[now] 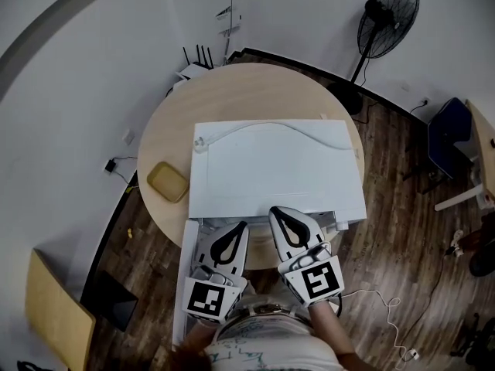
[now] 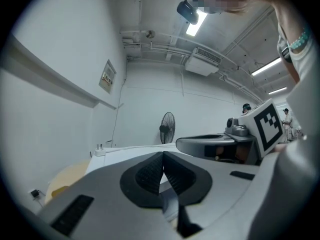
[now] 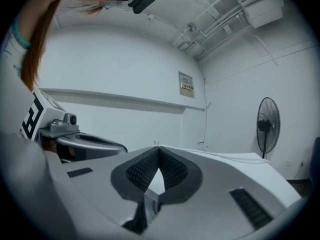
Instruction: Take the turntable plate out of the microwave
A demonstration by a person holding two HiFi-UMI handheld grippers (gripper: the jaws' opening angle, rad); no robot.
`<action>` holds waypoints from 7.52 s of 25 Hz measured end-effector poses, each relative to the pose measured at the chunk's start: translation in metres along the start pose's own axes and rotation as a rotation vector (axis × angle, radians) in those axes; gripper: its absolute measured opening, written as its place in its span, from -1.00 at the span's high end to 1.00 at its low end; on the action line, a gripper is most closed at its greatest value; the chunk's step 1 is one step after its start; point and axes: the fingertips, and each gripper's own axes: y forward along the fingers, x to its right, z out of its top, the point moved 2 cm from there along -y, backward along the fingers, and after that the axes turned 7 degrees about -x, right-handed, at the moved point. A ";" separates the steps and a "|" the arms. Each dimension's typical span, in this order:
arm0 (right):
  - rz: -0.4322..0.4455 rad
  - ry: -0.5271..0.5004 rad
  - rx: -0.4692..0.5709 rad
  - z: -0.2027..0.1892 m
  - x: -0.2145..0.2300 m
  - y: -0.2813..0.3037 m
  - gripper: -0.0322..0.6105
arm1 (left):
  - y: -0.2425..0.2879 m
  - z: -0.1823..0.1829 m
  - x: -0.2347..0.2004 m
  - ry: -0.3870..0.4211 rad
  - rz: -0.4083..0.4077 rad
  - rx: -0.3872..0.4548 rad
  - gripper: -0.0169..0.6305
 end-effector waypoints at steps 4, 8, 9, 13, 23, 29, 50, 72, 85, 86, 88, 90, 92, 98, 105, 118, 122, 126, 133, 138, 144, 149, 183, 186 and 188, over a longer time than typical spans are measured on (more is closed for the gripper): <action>0.040 -0.022 0.005 0.001 0.006 0.003 0.93 | 0.008 0.003 0.001 -0.008 0.043 0.004 0.91; 0.077 0.016 -0.015 -0.010 0.011 0.001 0.93 | 0.019 0.003 0.005 -0.007 0.054 -0.002 0.91; 0.076 0.024 -0.022 -0.013 0.013 0.001 0.93 | 0.020 0.002 0.007 -0.003 0.052 -0.013 0.91; 0.087 0.021 -0.051 -0.023 0.012 0.002 0.93 | 0.020 -0.002 0.009 0.004 0.049 -0.045 0.91; 0.084 0.034 -0.092 -0.038 0.004 0.001 0.93 | 0.021 -0.019 0.004 0.017 0.047 -0.084 0.91; 0.079 0.055 -0.124 -0.054 0.004 0.000 0.93 | 0.027 -0.035 0.008 0.052 0.022 -0.123 0.91; 0.057 0.021 -0.336 -0.162 0.003 0.008 0.93 | 0.045 -0.119 -0.002 -0.025 -0.011 -0.318 0.91; 0.094 -0.017 -0.561 -0.243 0.010 0.026 0.93 | 0.060 -0.211 -0.022 -0.077 0.037 -0.540 0.91; 0.068 0.151 -0.548 -0.260 0.017 0.021 0.93 | 0.053 -0.242 -0.035 -0.443 0.143 -0.487 0.90; 0.071 0.147 -0.553 -0.261 0.017 0.020 0.93 | 0.053 -0.243 -0.035 -0.470 0.149 -0.476 0.90; 0.072 0.142 -0.560 -0.264 0.017 0.018 0.93 | 0.053 -0.245 -0.035 -0.503 0.155 -0.461 0.82; 0.075 0.144 -0.564 -0.264 0.017 0.016 0.93 | 0.053 -0.248 -0.036 -0.543 0.163 -0.454 0.45; 0.076 0.144 -0.568 -0.263 0.019 0.013 0.93 | 0.053 -0.251 -0.040 -0.592 0.181 -0.443 0.41; 0.079 0.151 -0.570 -0.261 0.025 0.008 0.93 | 0.063 -0.262 -0.050 -0.784 0.217 -0.421 0.16; 0.077 0.153 -0.567 -0.259 0.030 0.004 0.93 | 0.085 -0.266 -0.053 -0.956 0.232 -0.394 0.11; 0.036 0.147 -0.585 -0.263 0.047 -0.008 0.93 | 0.097 -0.275 -0.053 -1.077 0.261 -0.429 0.16; 0.034 0.152 -0.586 -0.264 0.045 -0.011 0.93 | 0.095 -0.272 -0.052 -1.111 0.251 -0.408 0.28; 0.029 0.159 -0.588 -0.265 0.042 -0.014 0.93 | 0.090 -0.269 -0.051 -1.137 0.240 -0.378 0.44; -0.016 0.193 -0.583 -0.266 0.037 -0.025 0.93 | 0.089 -0.269 -0.049 -1.210 0.195 -0.373 0.54; -0.011 0.200 -0.591 -0.273 0.032 -0.032 0.93 | 0.088 -0.267 -0.046 -1.211 0.179 -0.356 0.57; -0.015 0.216 -0.572 -0.276 0.036 -0.034 0.93 | 0.080 -0.268 -0.040 -1.220 0.173 -0.324 0.60; -0.018 0.226 -0.557 -0.276 0.044 -0.038 0.93 | 0.074 -0.267 -0.037 -1.201 0.182 -0.317 0.60; 0.173 0.943 -0.503 -0.310 0.045 -0.001 0.26 | 0.017 -0.281 0.019 -1.230 0.178 -0.265 0.64; 0.185 1.004 -0.503 -0.313 0.047 0.002 0.44 | 0.014 -0.286 0.024 -1.244 0.183 -0.266 0.63; 0.201 1.059 -0.497 -0.315 0.047 0.002 0.49 | 0.013 -0.289 0.024 -1.249 0.184 -0.266 0.63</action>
